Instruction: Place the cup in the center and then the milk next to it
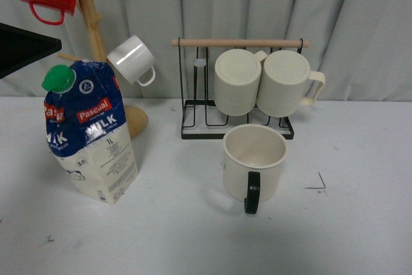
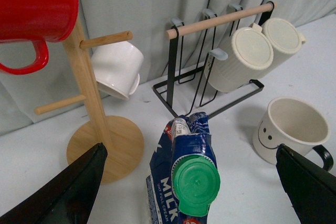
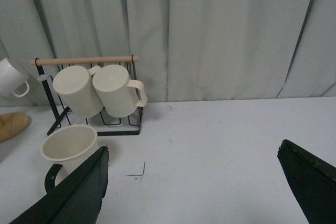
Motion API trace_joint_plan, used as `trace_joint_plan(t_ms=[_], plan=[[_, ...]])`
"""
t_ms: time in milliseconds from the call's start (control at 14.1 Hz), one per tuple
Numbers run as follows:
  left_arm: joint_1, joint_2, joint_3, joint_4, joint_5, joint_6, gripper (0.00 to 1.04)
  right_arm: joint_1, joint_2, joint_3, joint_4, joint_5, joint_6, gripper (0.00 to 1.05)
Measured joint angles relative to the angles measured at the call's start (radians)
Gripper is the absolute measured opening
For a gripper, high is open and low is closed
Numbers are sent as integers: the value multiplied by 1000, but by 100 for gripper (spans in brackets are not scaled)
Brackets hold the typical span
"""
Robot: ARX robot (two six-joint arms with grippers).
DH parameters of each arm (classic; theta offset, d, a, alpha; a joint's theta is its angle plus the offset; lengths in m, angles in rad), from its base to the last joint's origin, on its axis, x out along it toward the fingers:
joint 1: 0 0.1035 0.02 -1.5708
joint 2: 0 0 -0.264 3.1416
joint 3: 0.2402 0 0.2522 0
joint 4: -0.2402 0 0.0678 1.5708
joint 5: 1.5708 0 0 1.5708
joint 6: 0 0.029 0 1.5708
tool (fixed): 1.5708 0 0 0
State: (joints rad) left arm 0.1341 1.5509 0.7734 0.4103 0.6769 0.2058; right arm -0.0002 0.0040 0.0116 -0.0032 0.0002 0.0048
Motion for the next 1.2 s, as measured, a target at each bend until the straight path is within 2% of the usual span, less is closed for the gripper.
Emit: trace_joint_plan(t_ms=[424,636,707,848,1061,1202], plan=[[-47,131,34,-8,-37,56,98,0,0,0,0,0,0,98],[-95,185,21,37,-73,65,98,0,0,0,0,0,0,98],[-124,227,10,61,-116,64,98,0,0,0,0,0,0,98],[-146,244,3,93,-192,16,39,0,0,0,0,0,0,98],[-146,245,3,92,-213,-14,7,0,0,0,0,0,0,98],[-159,237,2,92,-233,-25,4,0,0,0,0,0,0,98]])
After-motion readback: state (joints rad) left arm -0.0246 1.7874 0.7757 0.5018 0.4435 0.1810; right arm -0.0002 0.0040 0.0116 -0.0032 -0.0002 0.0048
